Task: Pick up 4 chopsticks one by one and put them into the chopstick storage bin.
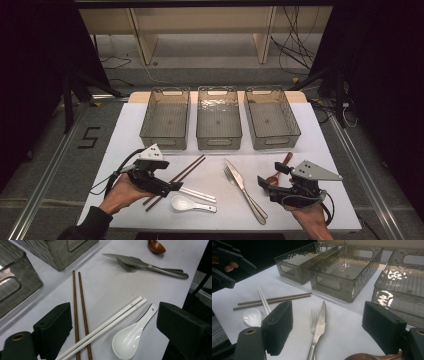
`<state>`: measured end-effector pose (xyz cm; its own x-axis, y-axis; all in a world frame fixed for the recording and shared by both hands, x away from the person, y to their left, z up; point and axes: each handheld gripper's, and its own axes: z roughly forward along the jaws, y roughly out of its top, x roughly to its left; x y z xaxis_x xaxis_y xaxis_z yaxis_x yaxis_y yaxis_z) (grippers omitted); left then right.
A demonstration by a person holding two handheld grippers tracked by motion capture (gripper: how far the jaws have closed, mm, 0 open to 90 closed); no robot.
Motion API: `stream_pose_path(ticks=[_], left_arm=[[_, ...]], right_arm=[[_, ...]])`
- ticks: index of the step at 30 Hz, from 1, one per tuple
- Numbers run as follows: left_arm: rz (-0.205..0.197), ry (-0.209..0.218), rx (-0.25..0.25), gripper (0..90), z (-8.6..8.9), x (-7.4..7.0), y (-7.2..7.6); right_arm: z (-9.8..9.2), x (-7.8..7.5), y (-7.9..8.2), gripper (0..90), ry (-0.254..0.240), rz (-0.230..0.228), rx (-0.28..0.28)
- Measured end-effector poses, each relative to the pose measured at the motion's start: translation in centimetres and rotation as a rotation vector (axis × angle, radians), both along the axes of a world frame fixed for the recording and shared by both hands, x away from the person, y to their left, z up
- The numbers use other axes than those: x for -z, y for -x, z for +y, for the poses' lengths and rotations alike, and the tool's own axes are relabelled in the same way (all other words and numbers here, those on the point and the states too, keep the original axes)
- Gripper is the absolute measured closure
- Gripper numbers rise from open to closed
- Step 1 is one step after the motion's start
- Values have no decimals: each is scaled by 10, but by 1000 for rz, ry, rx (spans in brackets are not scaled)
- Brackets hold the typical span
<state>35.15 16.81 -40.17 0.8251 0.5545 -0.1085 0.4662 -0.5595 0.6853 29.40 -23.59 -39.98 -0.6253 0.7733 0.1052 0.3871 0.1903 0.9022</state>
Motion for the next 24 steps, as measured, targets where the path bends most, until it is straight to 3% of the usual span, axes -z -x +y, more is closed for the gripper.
stream_pose_path(ticks=[7,10,17,24], left_arm=[[-2,-155,71,167,-9,16,-9],[9,-183,89,200,-10,18,-9],[-5,-261,100,276,-5,24,-14],[17,-333,98,348,-1,32,-22]], right_arm=[[0,1,-1,255,4,7,-9],[0,1,-1,255,6,8,-10],[2,1,-1,255,15,15,-18],[3,2,-2,256,20,25,-24]])
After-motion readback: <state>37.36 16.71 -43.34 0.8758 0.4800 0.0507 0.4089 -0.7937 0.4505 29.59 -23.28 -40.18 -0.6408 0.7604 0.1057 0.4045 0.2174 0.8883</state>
